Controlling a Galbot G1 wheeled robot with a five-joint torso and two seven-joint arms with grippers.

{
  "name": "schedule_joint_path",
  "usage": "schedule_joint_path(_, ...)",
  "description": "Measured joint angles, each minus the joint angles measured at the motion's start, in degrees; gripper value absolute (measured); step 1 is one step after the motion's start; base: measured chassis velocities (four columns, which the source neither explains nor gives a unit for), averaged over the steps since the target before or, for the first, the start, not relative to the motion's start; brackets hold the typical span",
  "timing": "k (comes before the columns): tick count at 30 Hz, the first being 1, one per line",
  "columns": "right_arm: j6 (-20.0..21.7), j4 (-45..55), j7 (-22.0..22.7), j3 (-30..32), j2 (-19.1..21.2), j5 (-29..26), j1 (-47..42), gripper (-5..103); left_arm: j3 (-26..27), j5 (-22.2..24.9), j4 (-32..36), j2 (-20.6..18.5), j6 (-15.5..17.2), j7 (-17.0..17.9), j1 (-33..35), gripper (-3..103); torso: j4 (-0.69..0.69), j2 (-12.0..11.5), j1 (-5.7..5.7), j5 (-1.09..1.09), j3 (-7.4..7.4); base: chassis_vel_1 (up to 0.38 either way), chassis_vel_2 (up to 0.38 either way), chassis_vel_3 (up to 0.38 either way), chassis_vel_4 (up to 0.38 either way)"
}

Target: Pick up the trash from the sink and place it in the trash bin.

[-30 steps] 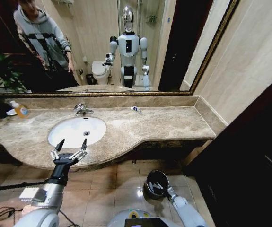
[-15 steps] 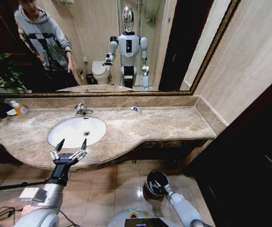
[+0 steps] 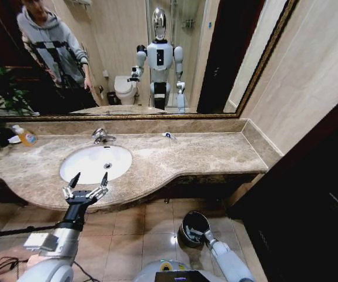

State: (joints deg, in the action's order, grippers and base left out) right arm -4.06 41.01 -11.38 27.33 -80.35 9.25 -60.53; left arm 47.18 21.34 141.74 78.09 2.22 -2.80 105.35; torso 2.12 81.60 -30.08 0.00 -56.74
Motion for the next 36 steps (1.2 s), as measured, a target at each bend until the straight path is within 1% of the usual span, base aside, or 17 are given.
schedule_joint_path(1, 0.0, 0.0, 0.0, 0.0, 0.0, 0.0, 0.0, 78, 0.0, 0.0, 0.0, 0.0, 0.0, 0.0, 0.0, 100, 0.0, 0.0, 0.0, 0.0, 0.0, 0.0, 0.0, 0.0, 0.0)
schedule_joint_path(3, 0.3, 5.8, 0.5, 1.0, 0.7, -3.6, -3.3, 89, 0.0, 0.0, 0.0, 0.0, 0.0, 0.0, 0.0, 100, -0.01, 0.0, 0.0, 0.0, -0.01, 0.0, 0.0, 0.0, 0.0)
schedule_joint_path(5, 0.3, 7.4, 0.7, 1.3, 0.9, -4.8, -4.2, 89, 0.0, 0.0, 0.0, 0.0, 0.0, 0.0, 0.0, 100, -0.01, 0.0, 0.0, 0.02, 0.0, 0.0, 0.0, 0.0, 0.0)
schedule_joint_path(7, 1.2, 16.1, 0.0, 3.6, 1.9, -10.5, -9.0, 97, 0.0, 0.0, 0.0, 0.0, 0.0, 0.0, 0.0, 100, -0.01, 0.0, 0.0, 0.0, 0.0, 0.0, 0.0, 0.0, 0.0)
schedule_joint_path(8, 1.2, 16.1, 0.0, 3.6, 1.9, -10.5, -9.0, 97, 0.0, 0.0, 0.0, 0.0, 0.0, 0.0, 0.0, 100, -0.01, 0.0, 0.0, 0.0, 0.0, 0.0, 0.0, 0.0, 0.0)
schedule_joint_path(9, 2.0, 20.8, -0.5, 4.6, 2.4, -13.0, -11.7, 99, 0.0, 0.0, 0.0, 0.0, 0.0, 0.0, 0.0, 100, -0.01, 0.0, 0.0, 0.02, 0.0, 0.0, 0.0, 0.0, 0.0)
schedule_joint_path(12, 1.9, 30.5, -1.4, 7.2, 3.5, -14.6, -17.5, 100, 0.0, 0.0, 0.0, 0.0, 0.0, 0.0, 0.0, 100, -0.01, 0.0, 0.01, -0.03, 0.0, 0.0, 0.0, 0.0, 0.0)
schedule_joint_path(15, 0.7, 35.3, -2.3, 9.3, 3.6, -14.7, -20.7, 100, 0.0, 0.0, 0.0, 0.0, 0.0, 0.0, 0.0, 100, -0.01, 0.0, 0.0, 0.02, 0.0, 0.0, 0.0, 0.0, 0.0)
schedule_joint_path(17, 0.2, 40.2, -3.0, 11.5, 3.3, -15.0, -24.0, 100, 0.0, 0.0, 0.0, 0.0, 0.0, 0.0, 0.0, 100, -0.02, 0.0, 0.01, 0.0, 0.0, 0.0, 0.0, 0.0, 0.0)
schedule_joint_path(18, 0.2, 40.2, -3.0, 11.5, 3.3, -15.0, -24.0, 100, 0.0, 0.0, 0.0, 0.0, 0.0, 0.0, 0.0, 100, -0.02, 0.0, 0.01, 0.0, 0.0, 0.0, 0.0, 0.0, 0.0)
schedule_joint_path(20, -0.3, 45.6, -2.9, 13.3, 2.9, -16.1, -27.2, 100, 0.0, 0.0, 0.0, 0.0, 0.0, 0.0, 0.0, 100, -0.01, 0.0, 0.01, 0.02, 0.0, 0.0, 0.0, 0.0, 0.0)
schedule_joint_path(22, -0.5, 46.9, -2.9, 13.7, 2.8, -16.4, -27.9, 100, 0.0, 0.0, 0.0, 0.0, 0.0, 0.0, 0.0, 100, 0.0, 0.0, 0.01, 0.02, 0.0, 0.0, 0.0, 0.0, 0.0)
schedule_joint_path(25, -1.0, 56.6, -2.7, 16.5, 2.1, -19.0, -32.9, 100, 0.0, 0.0, 0.0, 0.0, 0.0, 0.0, 0.0, 100, 0.0, 0.0, 0.01, 0.02, 0.0, 0.0, 0.0, 0.0, 0.0)
schedule_joint_path(27, -0.9, 58.3, -2.7, 16.9, 2.0, -19.4, -33.7, 100, 0.0, 0.0, 0.0, 0.0, 0.0, 0.0, 0.0, 100, 0.0, 0.0, 0.0, 0.0, 0.0, 0.0, 0.0, 0.0, 0.0)
schedule_joint_path(28, -0.4, 63.2, -2.6, 17.8, 1.7, -20.9, -35.9, 100, 0.0, 0.0, 0.0, 0.0, 0.0, 0.0, 0.0, 100, -0.01, 0.0, 0.01, -0.01, 0.0, 0.0, 0.0, 0.0, 0.0)
schedule_joint_path(31, 1.3, 71.5, -2.4, 18.4, 1.4, -24.4, -38.0, 100, 0.0, 0.0, 0.0, 0.0, 0.0, 0.0, 0.0, 100, -0.02, 0.0, 0.01, -0.01, 0.0, 0.0, 0.0, 0.0, 0.0)
schedule_joint_path(36, 3.9, 77.3, -2.0, 17.7, 1.8, -26.8, -37.6, 100, 0.0, 0.0, 0.0, 0.0, 0.0, 0.0, 0.0, 100, -0.01, 0.0, 0.0, 0.0, 0.0, 0.0, 0.0, 0.0, 0.0)
